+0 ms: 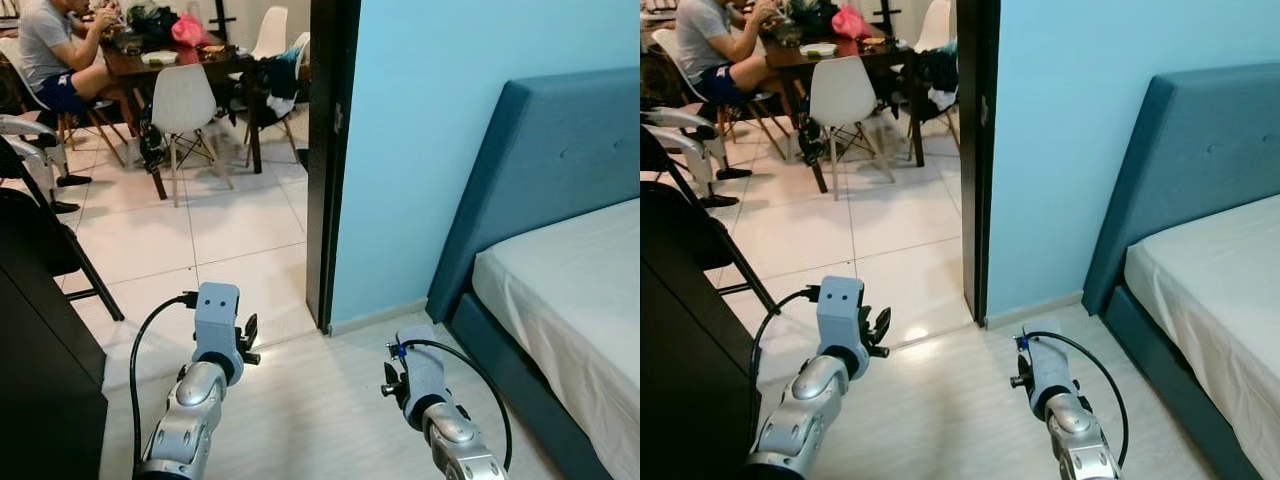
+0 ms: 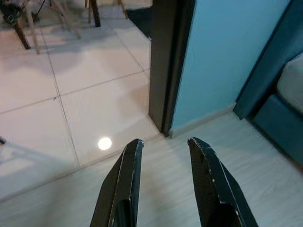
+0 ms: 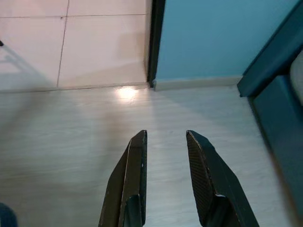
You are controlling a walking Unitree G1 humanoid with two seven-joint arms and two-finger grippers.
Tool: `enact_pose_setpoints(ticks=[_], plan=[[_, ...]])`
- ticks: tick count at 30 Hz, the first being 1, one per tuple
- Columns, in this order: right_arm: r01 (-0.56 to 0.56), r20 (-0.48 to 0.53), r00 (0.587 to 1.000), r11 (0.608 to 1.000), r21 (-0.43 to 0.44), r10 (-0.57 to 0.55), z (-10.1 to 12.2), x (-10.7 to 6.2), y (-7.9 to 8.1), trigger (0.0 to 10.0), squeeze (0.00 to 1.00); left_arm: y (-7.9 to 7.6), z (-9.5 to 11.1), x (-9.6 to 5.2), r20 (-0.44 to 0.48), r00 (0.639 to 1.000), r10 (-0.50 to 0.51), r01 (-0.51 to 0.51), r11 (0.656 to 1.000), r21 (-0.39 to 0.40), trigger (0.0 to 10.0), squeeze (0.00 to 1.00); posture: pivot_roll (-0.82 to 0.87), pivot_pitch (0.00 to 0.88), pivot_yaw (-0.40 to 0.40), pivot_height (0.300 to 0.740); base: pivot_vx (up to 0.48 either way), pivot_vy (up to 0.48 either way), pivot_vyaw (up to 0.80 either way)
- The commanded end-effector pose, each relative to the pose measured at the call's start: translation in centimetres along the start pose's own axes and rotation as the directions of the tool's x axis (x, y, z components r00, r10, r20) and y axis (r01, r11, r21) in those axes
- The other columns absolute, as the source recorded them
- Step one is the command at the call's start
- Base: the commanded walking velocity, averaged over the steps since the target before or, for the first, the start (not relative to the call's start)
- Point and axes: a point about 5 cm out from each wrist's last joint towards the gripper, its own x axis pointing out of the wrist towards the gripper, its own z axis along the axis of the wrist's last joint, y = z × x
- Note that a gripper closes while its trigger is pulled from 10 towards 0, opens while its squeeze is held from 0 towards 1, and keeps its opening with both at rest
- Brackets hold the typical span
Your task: Clean up the room
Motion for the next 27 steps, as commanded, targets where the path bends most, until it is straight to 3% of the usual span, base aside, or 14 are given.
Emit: enact_pose_setpoints(ticks=[1, 27], plan=[[-0.01, 0.003, 1.0, 1.0, 0.003, 0.01, 0.15, -0.05, 0.2, 10.0, 0.0, -0.06, -0.54, -0.2, -0.015, 1.0, 0.004, -0.004, 1.0, -0.017, 10.0, 0.0, 0.02, 0.0, -0.007, 0.74, 0.0, -0.48, 0.0], [-0.022, 0.005, 1.0, 1.0, -0.005, 0.022, 0.43, 0.04, 0.12, 10.0, 0.0, 0.13, -0.71, -0.17, -0.018, 1.0, 0.009, -0.01, 1.0, -0.023, 10.0, 0.0, 0.02, 0.0, -0.011, 0.74, 0.0, -0.48, 0.0]])
